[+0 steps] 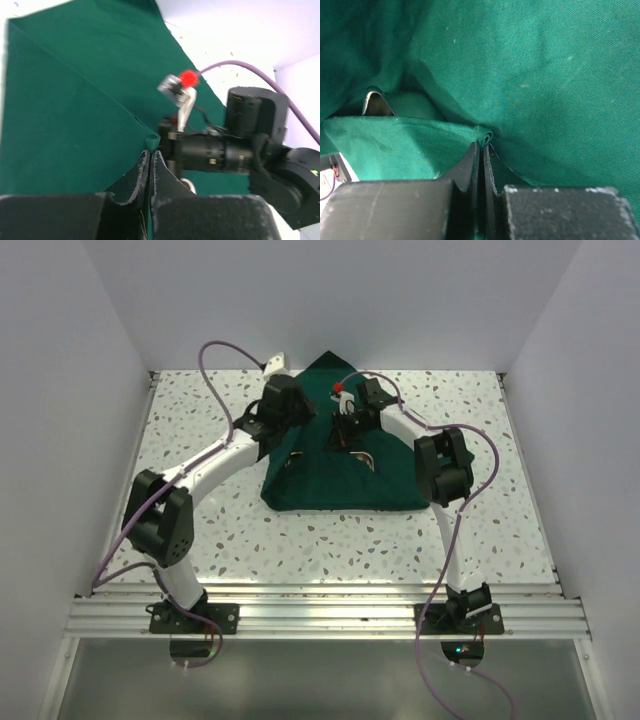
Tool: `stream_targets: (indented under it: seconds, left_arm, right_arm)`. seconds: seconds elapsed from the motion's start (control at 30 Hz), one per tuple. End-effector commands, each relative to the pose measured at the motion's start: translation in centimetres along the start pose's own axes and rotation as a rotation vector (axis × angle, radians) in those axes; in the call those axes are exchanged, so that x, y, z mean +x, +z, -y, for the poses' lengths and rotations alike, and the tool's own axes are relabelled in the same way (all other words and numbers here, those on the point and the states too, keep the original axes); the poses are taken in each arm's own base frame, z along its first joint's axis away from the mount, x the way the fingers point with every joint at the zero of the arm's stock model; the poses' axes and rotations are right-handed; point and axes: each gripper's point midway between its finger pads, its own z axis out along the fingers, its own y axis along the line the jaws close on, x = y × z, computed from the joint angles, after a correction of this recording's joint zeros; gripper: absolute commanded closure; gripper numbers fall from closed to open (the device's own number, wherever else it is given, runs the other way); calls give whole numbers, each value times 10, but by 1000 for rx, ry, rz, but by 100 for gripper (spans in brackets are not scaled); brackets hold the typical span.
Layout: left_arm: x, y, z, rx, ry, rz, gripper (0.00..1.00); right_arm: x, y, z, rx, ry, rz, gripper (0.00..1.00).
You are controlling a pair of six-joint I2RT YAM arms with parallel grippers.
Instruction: Prepare the surgical pack
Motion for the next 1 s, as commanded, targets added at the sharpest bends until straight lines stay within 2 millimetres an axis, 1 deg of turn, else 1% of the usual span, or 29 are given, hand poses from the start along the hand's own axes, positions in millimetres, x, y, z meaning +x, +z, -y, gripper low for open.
stream_targets:
  seconds: [0.0, 0.03, 0.07, 0.1, 0.17, 0.2, 0.23, 0.3, 0.37, 0.4, 0.47, 0.53, 0.57, 0.6, 0.67, 0.7, 0.77, 0.83, 0.9, 0.97]
  left_arm:
    - [-11, 8, 53, 95, -79, 94, 100]
    - [-3, 7, 65, 116, -83, 89, 100]
    - [-2, 8, 74, 139, -104, 105, 100]
    - [10, 13, 78, 136, -105, 102, 100]
    - [11, 18, 85, 142, -134, 117, 100]
    - [17, 23, 86, 141, -138, 113, 100]
    - [14, 23, 92, 163, -163, 127, 100]
    - [19, 24, 100, 187, -179, 135, 100]
    - [17, 25, 110, 207, -200, 153, 100]
    - [25, 27, 114, 212, -200, 143, 100]
    - [25, 27, 122, 231, -228, 156, 100]
    - [30, 28, 126, 241, -274, 170, 100]
    - [30, 27, 129, 254, -288, 182, 100]
    - [36, 28, 133, 272, -288, 180, 100]
    - [34, 27, 144, 309, -286, 202, 100]
    - [39, 30, 148, 317, -280, 196, 100]
    - [45, 33, 154, 340, -275, 178, 100]
    - [53, 38, 153, 349, -290, 161, 100]
    - [57, 39, 153, 356, -288, 155, 100]
    - [57, 39, 153, 355, -284, 157, 100]
  right_arm:
    - [16, 12, 13, 11, 34, -42, 100]
    - [16, 12, 13, 2, 39, -40, 100]
    - [16, 12, 12, -3, 41, -40, 100]
    - [17, 13, 12, -3, 40, -40, 100]
    - [17, 13, 11, -5, 41, -40, 100]
    - [18, 14, 11, -8, 41, -42, 100]
    - [18, 13, 12, -10, 43, -39, 100]
    - [18, 14, 10, -24, 46, -38, 100]
    - [20, 16, 11, -24, 51, -41, 100]
    - [19, 15, 11, -26, 51, -39, 100]
    - [19, 16, 11, -28, 53, -40, 100]
    - [20, 17, 9, -38, 54, -42, 100]
    - [21, 17, 10, -37, 59, -44, 100]
    - [21, 18, 10, -42, 59, -44, 100]
    - [23, 19, 10, -46, 63, -49, 100]
    - [23, 19, 9, -52, 64, -49, 100]
    - [24, 19, 10, -50, 64, -51, 100]
    - [23, 19, 9, -52, 63, -50, 99]
    - [24, 19, 8, -54, 63, -52, 99]
    - [24, 18, 9, -52, 66, -51, 99]
